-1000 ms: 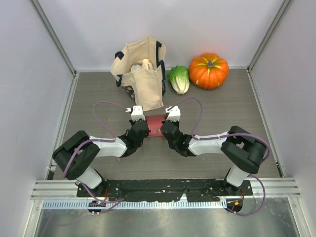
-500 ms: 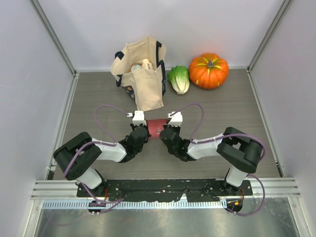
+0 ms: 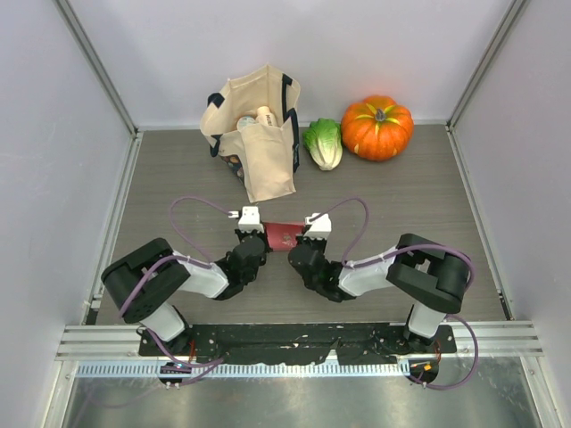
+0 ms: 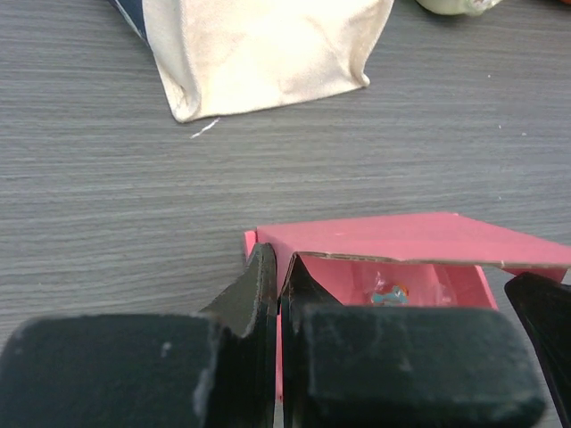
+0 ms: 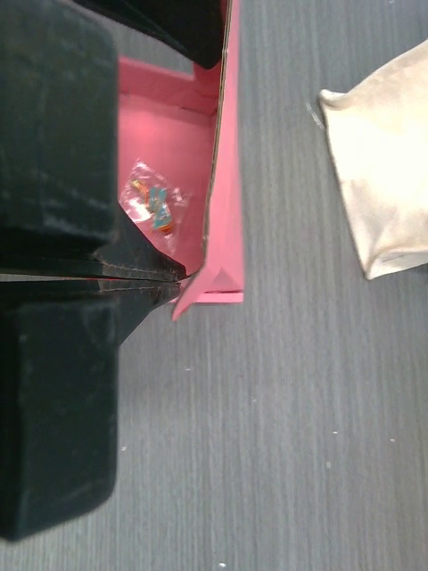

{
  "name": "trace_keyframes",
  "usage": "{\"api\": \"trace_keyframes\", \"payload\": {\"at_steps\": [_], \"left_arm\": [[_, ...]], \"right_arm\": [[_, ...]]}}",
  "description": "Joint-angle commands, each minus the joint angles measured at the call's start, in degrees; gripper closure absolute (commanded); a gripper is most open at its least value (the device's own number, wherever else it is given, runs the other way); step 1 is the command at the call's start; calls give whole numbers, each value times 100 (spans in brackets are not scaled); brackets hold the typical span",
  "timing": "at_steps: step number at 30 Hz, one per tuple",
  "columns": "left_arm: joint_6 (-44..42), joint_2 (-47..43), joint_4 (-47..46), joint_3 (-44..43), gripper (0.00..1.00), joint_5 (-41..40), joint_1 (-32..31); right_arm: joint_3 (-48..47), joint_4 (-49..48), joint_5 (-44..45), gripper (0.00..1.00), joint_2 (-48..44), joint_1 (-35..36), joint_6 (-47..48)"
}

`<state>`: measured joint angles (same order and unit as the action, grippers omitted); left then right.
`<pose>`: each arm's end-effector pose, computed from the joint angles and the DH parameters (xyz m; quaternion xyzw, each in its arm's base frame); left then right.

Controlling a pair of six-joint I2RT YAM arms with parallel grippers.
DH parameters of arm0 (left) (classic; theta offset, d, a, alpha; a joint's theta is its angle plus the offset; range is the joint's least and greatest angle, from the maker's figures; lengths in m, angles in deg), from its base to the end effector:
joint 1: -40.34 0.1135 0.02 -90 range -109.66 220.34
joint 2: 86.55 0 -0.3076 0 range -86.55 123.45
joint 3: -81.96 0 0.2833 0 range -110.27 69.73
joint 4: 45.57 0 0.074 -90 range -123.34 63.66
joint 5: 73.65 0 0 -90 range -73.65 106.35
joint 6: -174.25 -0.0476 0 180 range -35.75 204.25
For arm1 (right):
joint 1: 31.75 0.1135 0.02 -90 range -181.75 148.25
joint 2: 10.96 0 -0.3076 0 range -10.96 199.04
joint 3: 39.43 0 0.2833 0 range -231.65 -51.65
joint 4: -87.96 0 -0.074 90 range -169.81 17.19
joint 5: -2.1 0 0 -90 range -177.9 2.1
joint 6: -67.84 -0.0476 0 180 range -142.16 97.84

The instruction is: Fold the paper box

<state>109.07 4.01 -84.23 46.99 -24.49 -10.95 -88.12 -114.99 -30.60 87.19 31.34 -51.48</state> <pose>0.2046 -0.2055 0.1553 -0.0298 0.7806 -0.1232 0.6121 0.1882 0.2824 0.1582 0.0246 0.7874 0.0511 0.6139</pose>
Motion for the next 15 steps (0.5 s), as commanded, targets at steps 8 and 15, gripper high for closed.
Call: {"api": "trace_keyframes", "payload": {"at_steps": [8,15], "left_arm": [[58,365,-52,279,100,-398,-320],[-100,330,-61,218,100,-635,-443]], "right_arm": [[641,-43,-69,84,-154,81,93],[614,3232,-979,39,-2315,81,-575]]}}
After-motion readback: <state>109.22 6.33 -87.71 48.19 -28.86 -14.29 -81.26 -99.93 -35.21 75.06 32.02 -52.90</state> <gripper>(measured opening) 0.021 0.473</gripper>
